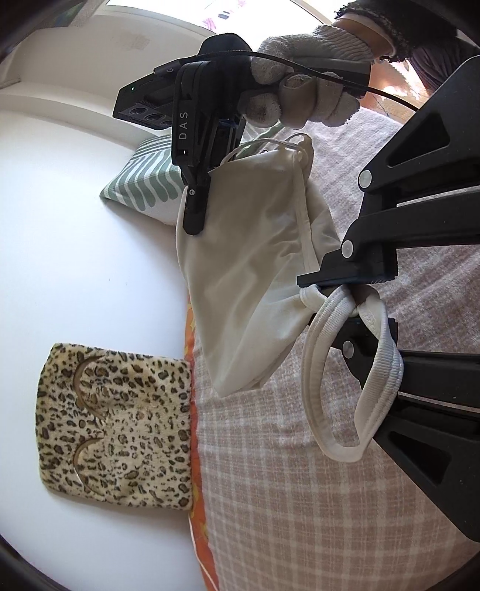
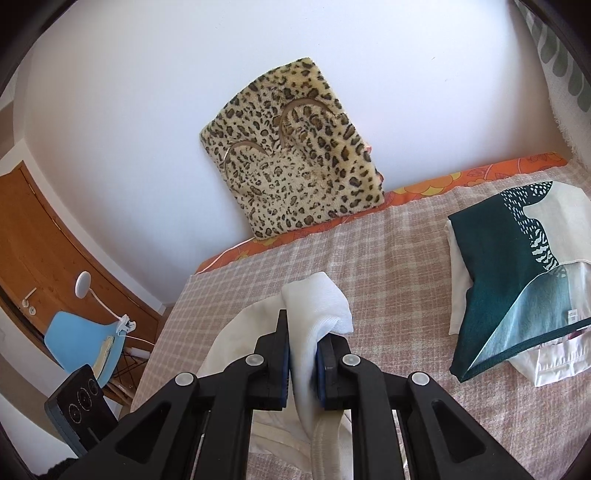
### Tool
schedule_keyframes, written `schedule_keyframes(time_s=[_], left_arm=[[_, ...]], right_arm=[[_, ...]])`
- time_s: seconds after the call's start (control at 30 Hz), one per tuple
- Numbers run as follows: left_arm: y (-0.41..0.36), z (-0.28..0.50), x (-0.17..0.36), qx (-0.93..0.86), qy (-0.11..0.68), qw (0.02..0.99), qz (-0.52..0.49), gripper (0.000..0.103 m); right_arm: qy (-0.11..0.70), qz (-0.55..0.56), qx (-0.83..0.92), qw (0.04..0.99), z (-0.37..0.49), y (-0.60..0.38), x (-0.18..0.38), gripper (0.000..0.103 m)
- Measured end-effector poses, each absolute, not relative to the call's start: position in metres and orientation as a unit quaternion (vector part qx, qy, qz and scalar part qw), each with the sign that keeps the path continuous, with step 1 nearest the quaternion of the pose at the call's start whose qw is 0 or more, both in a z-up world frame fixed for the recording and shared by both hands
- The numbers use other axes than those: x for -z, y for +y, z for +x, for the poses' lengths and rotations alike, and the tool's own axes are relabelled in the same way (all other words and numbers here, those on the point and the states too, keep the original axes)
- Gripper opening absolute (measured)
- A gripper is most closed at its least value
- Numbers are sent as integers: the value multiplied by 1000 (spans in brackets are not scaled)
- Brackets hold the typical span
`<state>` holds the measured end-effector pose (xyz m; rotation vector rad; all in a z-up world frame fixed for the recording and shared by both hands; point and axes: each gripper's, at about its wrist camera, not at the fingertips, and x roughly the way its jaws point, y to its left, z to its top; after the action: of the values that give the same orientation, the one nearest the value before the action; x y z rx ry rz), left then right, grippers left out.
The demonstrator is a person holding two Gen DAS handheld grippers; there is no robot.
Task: Fold small clothes
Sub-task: 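Carry the folded camisole with the left tool onto the clothes stack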
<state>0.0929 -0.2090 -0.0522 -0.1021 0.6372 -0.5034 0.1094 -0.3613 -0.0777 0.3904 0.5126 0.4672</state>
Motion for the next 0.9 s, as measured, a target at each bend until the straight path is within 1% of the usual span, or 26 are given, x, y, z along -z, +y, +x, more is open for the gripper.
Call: schedule_keyframes(time_s=[0.4,0.53,0.9], left_arm=[[-306,136,37,298,294,907,-45,10],[-334,147,34,309,285,907,-34,11],[-396,190,41,322,280,904,-26,10]], right_arm=[[221,231,-177,931,107,-468,78,9],[215,230,-162,935,111,-500,72,9],[209,230,-126,942,152,-566,61,9]])
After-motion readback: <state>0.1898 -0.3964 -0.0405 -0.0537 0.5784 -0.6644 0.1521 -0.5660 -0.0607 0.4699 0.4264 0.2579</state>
